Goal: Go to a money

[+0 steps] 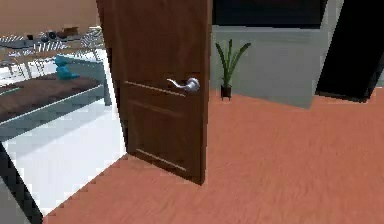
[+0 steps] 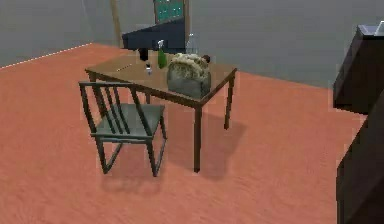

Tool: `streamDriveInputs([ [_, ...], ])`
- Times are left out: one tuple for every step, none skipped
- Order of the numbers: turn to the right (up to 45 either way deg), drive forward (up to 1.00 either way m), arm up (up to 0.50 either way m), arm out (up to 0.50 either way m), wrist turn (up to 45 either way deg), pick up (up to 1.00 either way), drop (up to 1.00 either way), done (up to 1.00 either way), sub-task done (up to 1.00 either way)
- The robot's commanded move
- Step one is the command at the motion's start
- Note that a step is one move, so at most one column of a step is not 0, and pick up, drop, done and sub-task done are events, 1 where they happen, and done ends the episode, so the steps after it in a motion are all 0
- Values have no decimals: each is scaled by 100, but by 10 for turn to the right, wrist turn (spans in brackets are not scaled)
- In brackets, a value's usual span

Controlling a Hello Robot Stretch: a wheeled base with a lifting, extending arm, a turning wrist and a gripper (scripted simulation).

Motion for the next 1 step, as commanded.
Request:
streamDriveInputs([
  [330,0,0,0,0,0,0,0,0],
])
